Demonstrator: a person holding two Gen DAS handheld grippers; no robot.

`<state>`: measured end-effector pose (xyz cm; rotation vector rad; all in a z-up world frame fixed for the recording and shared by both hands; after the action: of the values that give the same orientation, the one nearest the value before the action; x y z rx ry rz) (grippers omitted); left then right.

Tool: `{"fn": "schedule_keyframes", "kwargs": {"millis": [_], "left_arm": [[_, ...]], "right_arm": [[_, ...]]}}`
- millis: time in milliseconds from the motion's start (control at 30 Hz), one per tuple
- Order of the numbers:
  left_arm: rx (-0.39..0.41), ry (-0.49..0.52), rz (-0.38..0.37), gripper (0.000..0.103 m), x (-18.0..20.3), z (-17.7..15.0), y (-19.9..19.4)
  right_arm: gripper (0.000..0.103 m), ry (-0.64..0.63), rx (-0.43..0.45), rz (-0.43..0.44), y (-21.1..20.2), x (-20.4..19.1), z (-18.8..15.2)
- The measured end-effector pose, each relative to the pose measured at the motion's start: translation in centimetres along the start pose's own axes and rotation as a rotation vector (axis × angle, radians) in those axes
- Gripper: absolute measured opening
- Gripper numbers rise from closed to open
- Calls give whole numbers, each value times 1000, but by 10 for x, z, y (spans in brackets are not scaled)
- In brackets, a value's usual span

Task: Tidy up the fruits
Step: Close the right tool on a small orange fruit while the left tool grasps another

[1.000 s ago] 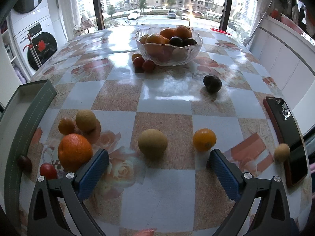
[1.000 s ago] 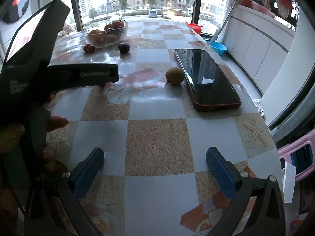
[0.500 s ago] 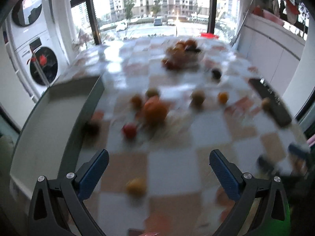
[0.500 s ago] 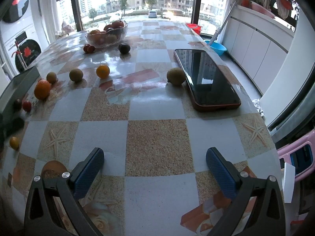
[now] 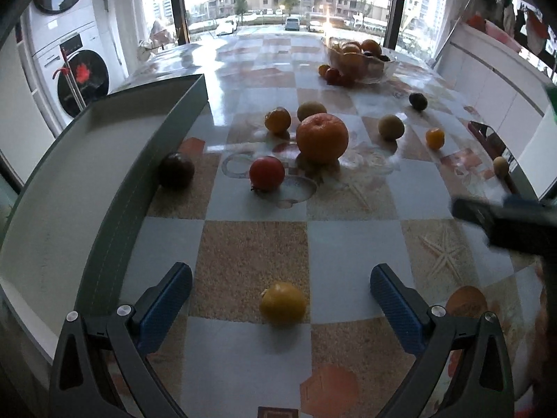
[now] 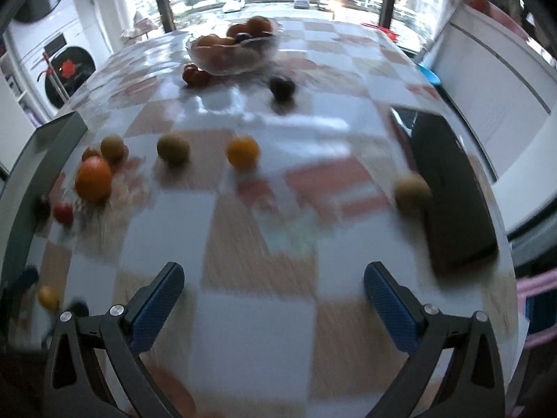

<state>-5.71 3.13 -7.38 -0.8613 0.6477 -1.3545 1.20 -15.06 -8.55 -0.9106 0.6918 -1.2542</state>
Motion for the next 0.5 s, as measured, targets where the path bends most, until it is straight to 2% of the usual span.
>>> {"fn": "schedule_keyframes", "kwargs": {"millis": [167, 233, 267, 300, 333, 367, 400, 433, 467, 500], "left_arm": [[-38, -4, 4, 102, 1, 1, 4], [-31, -1, -3, 92, 3, 1, 1], [-23, 3, -9, 82, 4, 0, -2], [-20, 6, -16, 70, 4, 0, -4], [-16, 8, -21, 64, 5, -1, -7], [-12, 9, -26, 50, 5, -1, -9], [-10, 8, -33, 36, 4, -1, -11], [-11, 5, -43, 29, 4, -1, -12], [-13, -2, -55, 23, 1, -1, -13], [-22, -23, -93, 23, -1, -1, -14]], "right_arm": [[102, -9, 16, 8, 19, -8, 39], [98, -2, 22, 14, 23, -9, 49], [95, -1, 26, 6, 24, -9, 51], [85, -6, 35, -9, 24, -9, 54], [72, -15, 50, -25, 24, -8, 56], [65, -21, 65, -18, 21, -9, 57], [47, -25, 72, -13, 18, -10, 56], [24, -24, 73, -1, 15, -10, 55], [23, -14, 71, 26, 12, -10, 52], [23, 4, 68, 56, 9, -9, 50]]}}
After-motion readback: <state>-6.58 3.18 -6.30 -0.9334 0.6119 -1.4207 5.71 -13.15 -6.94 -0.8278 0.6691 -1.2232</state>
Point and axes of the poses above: each gripper's, at about its wrist camera, not at the fingertips, and y roughly the way its jaws point, x to its right, z to its top, the point moved 10 cm from there along y, roughly the way its jaws point, and after that the axes turned 7 degrees about -y, right-handed, at the moved point
